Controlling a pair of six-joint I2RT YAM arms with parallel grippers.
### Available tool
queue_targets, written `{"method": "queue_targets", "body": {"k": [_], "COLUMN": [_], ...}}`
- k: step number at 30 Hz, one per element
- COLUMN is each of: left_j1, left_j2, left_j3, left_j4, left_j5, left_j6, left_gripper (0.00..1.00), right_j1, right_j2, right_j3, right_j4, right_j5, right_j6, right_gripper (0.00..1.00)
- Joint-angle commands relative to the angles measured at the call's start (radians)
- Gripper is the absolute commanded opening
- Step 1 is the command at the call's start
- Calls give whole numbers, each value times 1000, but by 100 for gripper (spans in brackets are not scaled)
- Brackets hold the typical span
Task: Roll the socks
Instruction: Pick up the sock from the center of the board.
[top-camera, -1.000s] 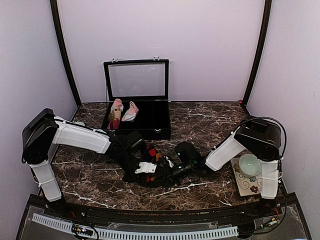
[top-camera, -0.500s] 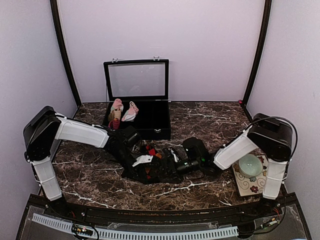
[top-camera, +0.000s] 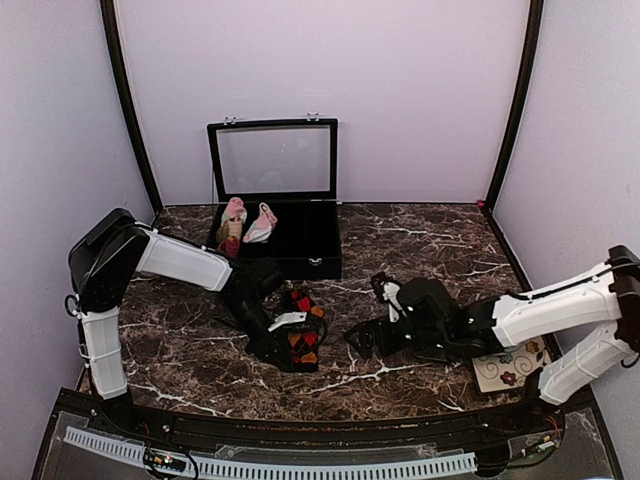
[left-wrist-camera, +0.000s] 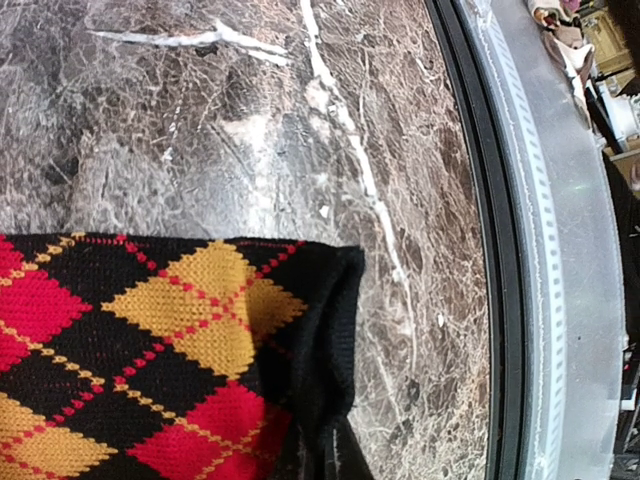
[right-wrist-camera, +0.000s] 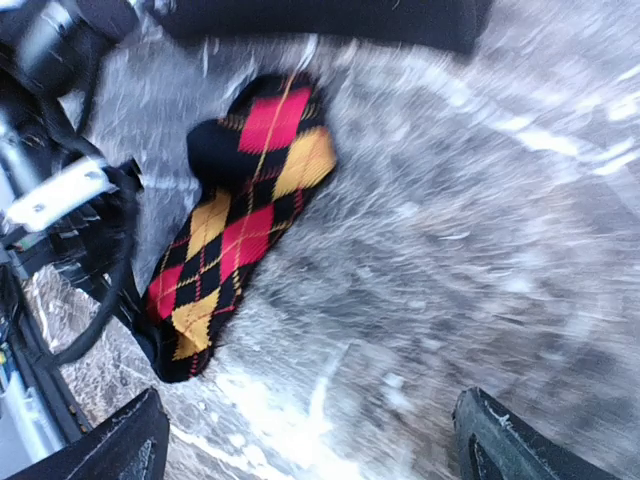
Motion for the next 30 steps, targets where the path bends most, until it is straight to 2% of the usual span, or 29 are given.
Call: {"method": "queue_targets", "body": {"k": [1,2,3,6,7,10,13,16,18,20,24,30], "left_j1": [6,7,7,13,15,25,40,48,51,58,66,68], "left_j2": [39,44,49,60,63,86,121,157,177,194,211,219], "left_j3": [3,8,14,26,32,61,97,119,128,134,142,165], "left_j4": [-63,-69,-74,-87,-93,-129,-172,-211,-232,-242,-249,-259], "left_j5": [-35,-31,-28,-18,-16,-5,21,43,51,54,35,7], "left_j6": [-19,-23,-25,-32,-36,-41,-44,-36,-29,-30,-33,-28], "left_gripper": [0,0,0,0,0,0,0,0,0,0,0,0], "right_j1": [11,8,2,39,73,194,281,346,370,382,381,331], "right_j2": [-204,-235,-262,-302,-288,-184,-59,50,116,174,264,366], "right_j3": [-98,-108,-130,-277,-286,-203,-130,-55,-6,28,83,137], "right_j4": [34,12,56,460,510,392,341,351,364,391,410,441], "right_j5": [409,509,521,327,311,282,251,229,215,191,131,27], "right_j6": [16,104,102,-271,-415,-663,-770,-871,-937,-991,-1076,-1116], "right_gripper": [100,100,100,90,86,76,68,65,68,72,72,58]}}
